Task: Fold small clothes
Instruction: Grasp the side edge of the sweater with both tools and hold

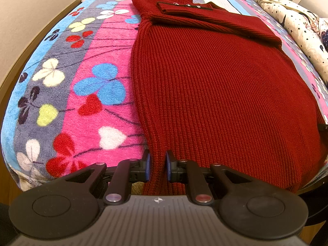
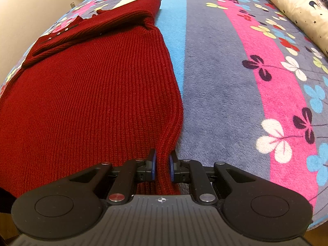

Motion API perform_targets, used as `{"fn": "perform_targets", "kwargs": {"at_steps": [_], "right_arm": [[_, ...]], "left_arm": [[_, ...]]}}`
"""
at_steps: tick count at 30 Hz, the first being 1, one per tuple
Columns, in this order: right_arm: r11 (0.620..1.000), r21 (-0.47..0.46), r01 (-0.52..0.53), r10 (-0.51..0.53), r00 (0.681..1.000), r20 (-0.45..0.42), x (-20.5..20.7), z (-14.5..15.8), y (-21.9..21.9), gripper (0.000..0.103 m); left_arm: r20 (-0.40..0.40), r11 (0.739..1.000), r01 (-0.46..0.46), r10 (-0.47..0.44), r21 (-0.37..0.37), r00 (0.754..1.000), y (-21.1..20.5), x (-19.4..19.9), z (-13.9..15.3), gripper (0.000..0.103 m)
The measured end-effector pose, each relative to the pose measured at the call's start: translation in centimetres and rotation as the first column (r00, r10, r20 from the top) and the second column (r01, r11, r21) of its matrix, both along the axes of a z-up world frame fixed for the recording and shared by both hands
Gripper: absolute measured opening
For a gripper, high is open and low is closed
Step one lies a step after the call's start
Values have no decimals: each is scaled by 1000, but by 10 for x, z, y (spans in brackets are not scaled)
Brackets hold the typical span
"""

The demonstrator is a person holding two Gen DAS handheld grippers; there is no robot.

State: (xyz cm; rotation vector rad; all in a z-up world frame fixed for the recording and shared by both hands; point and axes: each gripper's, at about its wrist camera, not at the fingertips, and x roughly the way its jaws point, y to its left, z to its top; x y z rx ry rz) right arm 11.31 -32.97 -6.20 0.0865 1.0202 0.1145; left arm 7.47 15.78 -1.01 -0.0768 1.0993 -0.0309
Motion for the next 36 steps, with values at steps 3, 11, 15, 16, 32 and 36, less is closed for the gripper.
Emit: {"fn": "perform_targets", "kwargs": {"at_steps": [3, 11, 15, 16, 32, 36], "right_arm": [[1000, -2, 2, -2, 1000, -1, 0, 0, 0, 15], [1000, -5, 10, -10, 1000, -4, 1, -1, 1, 18], [1000, -13, 5, -5, 1000, -1, 1, -2, 2, 18], [1000, -14, 4, -4, 1000, 0, 1, -2, 2, 18], [1000, -19, 2, -2, 1000, 2, 1, -2, 2, 18], [1000, -18, 3, -3, 1000, 1, 1, -2, 2, 19]], "left_arm": [[1, 1000, 0, 0, 0, 1000, 0, 0, 0, 15], [1, 1000, 1, -1, 1, 1000, 0, 0, 0, 15], [2, 1000, 3, -3, 2, 1000, 0, 0, 0, 15], [2, 1000, 2, -2, 2, 1000, 0, 0, 0, 15], [7, 1000, 8, -8, 5, 1000, 0, -1, 0, 15], [7, 1000, 9, -9, 8, 1000, -1, -2, 1, 16]]}}
